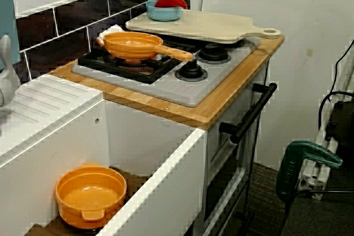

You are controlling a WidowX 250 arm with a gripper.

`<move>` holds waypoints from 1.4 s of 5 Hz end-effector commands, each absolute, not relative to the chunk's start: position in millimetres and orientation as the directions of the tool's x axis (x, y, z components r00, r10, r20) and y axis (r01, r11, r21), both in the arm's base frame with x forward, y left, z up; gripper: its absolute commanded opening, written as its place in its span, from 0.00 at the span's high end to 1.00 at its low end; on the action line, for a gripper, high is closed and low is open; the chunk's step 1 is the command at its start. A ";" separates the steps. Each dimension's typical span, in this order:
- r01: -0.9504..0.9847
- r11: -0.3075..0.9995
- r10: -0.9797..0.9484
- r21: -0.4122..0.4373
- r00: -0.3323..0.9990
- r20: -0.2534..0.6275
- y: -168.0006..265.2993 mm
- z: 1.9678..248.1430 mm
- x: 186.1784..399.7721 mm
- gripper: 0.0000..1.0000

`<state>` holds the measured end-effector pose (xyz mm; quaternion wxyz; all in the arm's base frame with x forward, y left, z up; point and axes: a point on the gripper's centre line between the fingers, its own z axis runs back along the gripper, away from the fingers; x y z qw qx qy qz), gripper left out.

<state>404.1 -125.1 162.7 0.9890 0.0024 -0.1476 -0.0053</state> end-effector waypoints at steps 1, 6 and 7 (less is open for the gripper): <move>0.044 0.999 -0.035 -0.016 0.924 0.381 -125.3 181.5 402.1 0.00; 0.170 0.985 -0.170 0.037 0.896 0.409 -137.6 138.3 408.6 0.00; 0.167 0.985 -0.167 0.037 0.897 0.408 -136.5 133.4 409.1 0.00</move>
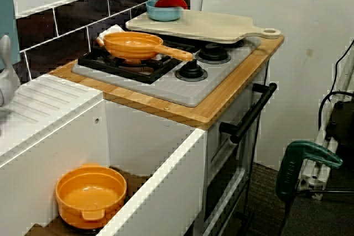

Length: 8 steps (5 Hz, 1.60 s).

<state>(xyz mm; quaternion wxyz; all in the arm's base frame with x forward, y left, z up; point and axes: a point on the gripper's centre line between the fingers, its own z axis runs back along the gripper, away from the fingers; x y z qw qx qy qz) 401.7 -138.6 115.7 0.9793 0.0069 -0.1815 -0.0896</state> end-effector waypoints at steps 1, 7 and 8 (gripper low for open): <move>0.155 0.987 -0.157 0.039 0.899 0.408 -137.8 130.1 410.4 0.00; 0.145 0.987 -0.163 0.074 0.901 0.402 -143.0 114.5 413.4 1.00; 0.139 0.989 -0.151 0.058 0.905 0.397 -138.6 126.8 411.2 1.00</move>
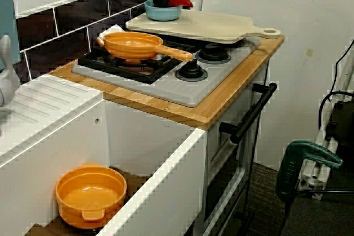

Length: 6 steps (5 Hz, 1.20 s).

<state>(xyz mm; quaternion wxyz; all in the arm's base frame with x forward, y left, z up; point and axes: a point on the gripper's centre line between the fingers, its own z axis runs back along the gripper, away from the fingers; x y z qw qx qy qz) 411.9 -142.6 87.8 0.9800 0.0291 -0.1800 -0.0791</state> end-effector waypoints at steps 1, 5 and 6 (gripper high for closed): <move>0.122 0.992 -0.121 0.023 0.910 0.396 -132.7 146.9 406.4 1.00; 0.114 0.993 -0.102 -0.005 0.905 0.413 -113.5 173.9 379.6 1.00; 0.123 0.992 -0.109 -0.008 0.903 0.415 -109.7 177.3 369.2 1.00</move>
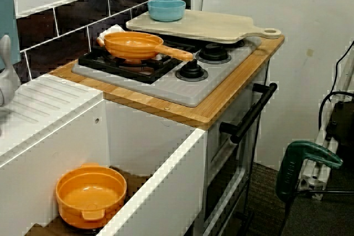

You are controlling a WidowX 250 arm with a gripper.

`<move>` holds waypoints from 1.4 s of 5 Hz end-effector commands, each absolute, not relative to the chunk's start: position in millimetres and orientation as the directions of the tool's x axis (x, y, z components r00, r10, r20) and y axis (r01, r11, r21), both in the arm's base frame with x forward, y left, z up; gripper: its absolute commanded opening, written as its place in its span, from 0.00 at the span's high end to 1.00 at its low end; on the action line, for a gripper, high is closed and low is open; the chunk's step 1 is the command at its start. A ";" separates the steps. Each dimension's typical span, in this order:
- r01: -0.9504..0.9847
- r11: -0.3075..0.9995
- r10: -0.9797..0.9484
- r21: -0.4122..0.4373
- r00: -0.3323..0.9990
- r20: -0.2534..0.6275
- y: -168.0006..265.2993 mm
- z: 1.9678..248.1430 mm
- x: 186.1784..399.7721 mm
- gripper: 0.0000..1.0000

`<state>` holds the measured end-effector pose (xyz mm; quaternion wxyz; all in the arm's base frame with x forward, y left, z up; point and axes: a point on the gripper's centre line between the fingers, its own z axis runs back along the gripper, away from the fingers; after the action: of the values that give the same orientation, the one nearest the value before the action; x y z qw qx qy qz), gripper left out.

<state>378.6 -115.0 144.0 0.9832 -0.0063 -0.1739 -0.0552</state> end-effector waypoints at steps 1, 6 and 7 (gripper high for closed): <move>0.135 0.991 -0.120 -0.007 0.902 0.415 -107.6 175.8 361.1 1.00; 0.166 0.986 -0.165 0.035 0.891 0.423 -129.0 138.8 327.2 1.00; 0.164 0.986 -0.166 0.042 0.890 0.425 -133.8 133.7 326.9 1.00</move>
<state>324.4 -134.1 124.1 0.9749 0.0069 -0.2056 -0.0851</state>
